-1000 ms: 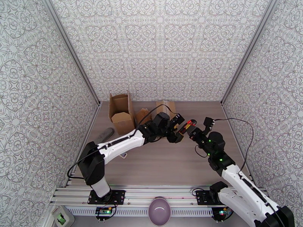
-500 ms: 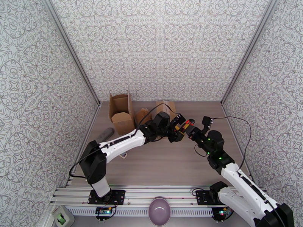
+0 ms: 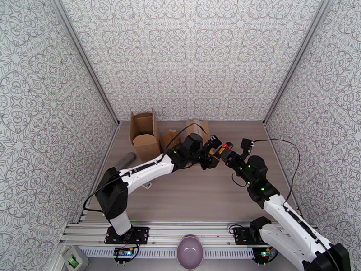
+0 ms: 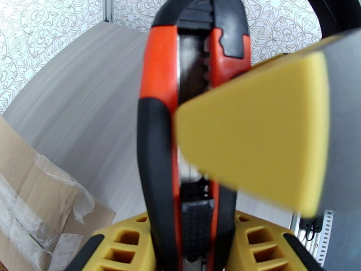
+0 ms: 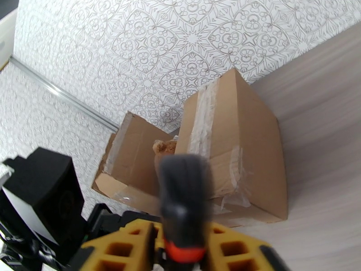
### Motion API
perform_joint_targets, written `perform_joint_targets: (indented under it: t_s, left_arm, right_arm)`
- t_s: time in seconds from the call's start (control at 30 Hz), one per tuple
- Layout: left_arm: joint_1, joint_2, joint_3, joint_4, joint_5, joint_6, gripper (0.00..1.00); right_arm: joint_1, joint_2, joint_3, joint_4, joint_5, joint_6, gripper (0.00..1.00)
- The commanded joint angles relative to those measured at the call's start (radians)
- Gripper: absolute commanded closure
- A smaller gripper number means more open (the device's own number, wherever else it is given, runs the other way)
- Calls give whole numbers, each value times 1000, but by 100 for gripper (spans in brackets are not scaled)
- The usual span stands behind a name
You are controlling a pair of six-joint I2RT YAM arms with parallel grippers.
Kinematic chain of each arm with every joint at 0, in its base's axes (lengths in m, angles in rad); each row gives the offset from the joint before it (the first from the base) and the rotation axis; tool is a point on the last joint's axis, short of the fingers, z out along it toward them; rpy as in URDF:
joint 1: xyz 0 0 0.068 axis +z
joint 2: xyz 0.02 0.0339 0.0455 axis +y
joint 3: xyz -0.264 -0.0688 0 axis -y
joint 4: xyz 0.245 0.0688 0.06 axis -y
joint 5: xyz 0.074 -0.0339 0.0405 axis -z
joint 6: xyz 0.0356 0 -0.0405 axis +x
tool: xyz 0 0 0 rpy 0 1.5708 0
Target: Unpack the express box
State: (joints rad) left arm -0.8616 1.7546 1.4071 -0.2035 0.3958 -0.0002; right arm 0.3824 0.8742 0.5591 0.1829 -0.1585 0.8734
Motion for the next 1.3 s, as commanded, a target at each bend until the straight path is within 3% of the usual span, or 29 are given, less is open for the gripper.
perform_joint_targets:
  t_s: [0.0, 0.13, 0.43, 0.83, 1.27]
  left_arm:
    - [-12, -24, 38, 1, -10, 51, 70]
    - [-17, -49, 41, 1, -38, 84, 71]
    - [-60, -102, 20, 60, -193, 178, 71]
    - [-117, -128, 9, 122, -328, 281, 70]
    - [-122, -123, 26, 224, -271, 206, 70]
  right_arm:
    - [7, -24, 27, -3, -36, -59, 49]
    - [7, -24, 30, 3, -101, -119, 39]
    - [7, -45, -5, 53, -100, -168, 30]
    - [7, -11, 37, 41, -105, -238, 36]
    - [8, 38, 14, 179, -69, -209, 39]
